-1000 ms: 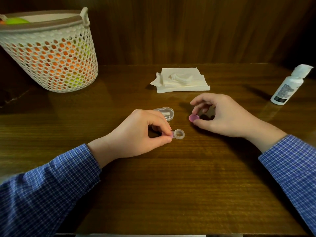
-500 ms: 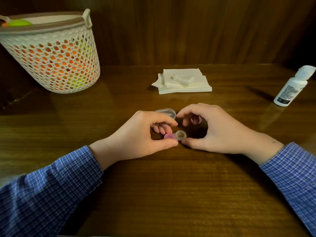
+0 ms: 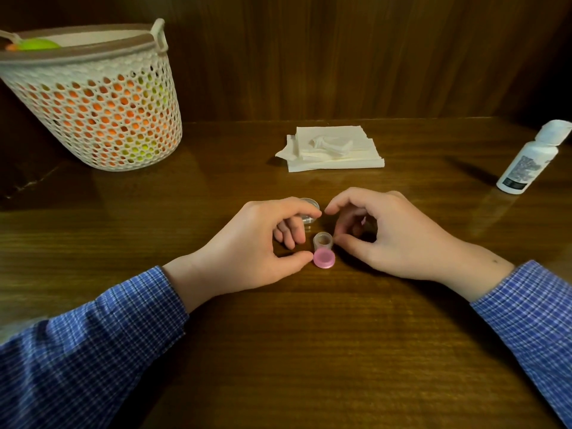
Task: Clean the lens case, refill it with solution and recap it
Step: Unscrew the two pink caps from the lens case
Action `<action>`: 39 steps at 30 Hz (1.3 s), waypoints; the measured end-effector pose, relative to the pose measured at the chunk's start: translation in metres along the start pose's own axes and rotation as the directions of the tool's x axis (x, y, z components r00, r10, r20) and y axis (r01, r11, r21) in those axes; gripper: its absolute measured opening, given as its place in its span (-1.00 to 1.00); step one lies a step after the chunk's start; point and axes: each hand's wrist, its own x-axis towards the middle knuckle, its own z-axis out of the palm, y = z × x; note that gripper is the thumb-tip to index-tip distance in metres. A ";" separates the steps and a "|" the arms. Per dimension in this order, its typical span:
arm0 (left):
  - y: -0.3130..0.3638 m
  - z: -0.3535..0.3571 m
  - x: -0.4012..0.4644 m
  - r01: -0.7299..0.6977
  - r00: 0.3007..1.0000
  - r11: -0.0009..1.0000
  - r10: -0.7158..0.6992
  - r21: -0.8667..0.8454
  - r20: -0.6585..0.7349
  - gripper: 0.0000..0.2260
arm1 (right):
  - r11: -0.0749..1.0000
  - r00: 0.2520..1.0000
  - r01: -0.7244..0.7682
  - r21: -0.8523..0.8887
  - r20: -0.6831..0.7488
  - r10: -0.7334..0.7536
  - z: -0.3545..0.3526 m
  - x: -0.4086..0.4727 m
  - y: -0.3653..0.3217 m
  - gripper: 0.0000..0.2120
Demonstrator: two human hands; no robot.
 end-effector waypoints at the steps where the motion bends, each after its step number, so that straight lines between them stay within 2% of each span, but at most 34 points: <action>1: 0.000 0.000 0.000 0.000 1.000 1.000 0.000 0.007 -0.004 -0.50 | 1.000 1.000 0.001 0.009 0.005 -0.001 0.000 0.000 -0.001 -0.65; 4: 0.002 0.001 0.001 -0.002 1.000 1.000 0.002 0.026 -0.014 -0.45 | 0.998 1.000 0.006 0.069 0.023 -0.008 -0.001 -0.001 -0.006 -0.67; 8: 0.003 0.001 0.001 0.005 1.000 0.999 -0.004 0.032 -0.028 -0.34 | 0.992 0.996 0.031 0.123 0.074 -0.041 0.000 -0.003 -0.012 -0.51; 11: 0.003 0.001 0.000 0.012 1.000 1.000 -0.012 0.024 -0.021 -0.29 | 0.993 0.994 0.055 0.108 0.092 -0.065 0.003 -0.003 -0.012 -0.46; 21: 0.003 0.002 0.000 0.030 1.000 0.999 -0.030 -0.018 0.008 -0.34 | 0.992 0.992 0.074 0.102 0.094 -0.084 0.004 -0.004 -0.008 -0.52; 26: 0.003 0.003 0.001 0.055 0.998 0.998 -0.055 -0.038 0.000 -0.38 | 0.996 0.999 0.050 -0.075 0.016 -0.049 -0.001 -0.003 -0.013 -0.61; 29: 0.002 0.003 0.001 0.074 0.997 0.996 -0.074 -0.059 -0.008 -0.41 | 0.990 0.999 0.032 -0.141 0.037 -0.027 -0.001 -0.002 -0.016 -0.55; 31: 0.002 0.003 0.001 0.090 0.996 0.993 -0.091 -0.072 -0.010 -0.45 | 0.986 0.998 0.017 -0.163 0.058 -0.007 0.002 -0.002 -0.016 -0.59; 36: 0.002 0.003 0.003 0.124 0.992 0.988 -0.125 -0.095 0.002 -0.50 | 0.998 0.996 -0.036 -0.058 0.083 0.040 0.007 -0.001 -0.017 -0.78; 39: 0.004 0.001 0.004 0.130 0.992 0.988 -0.129 -0.083 0.019 -0.54 | 0.999 0.995 -0.038 -0.002 0.095 0.038 0.007 0.001 -0.017 -0.82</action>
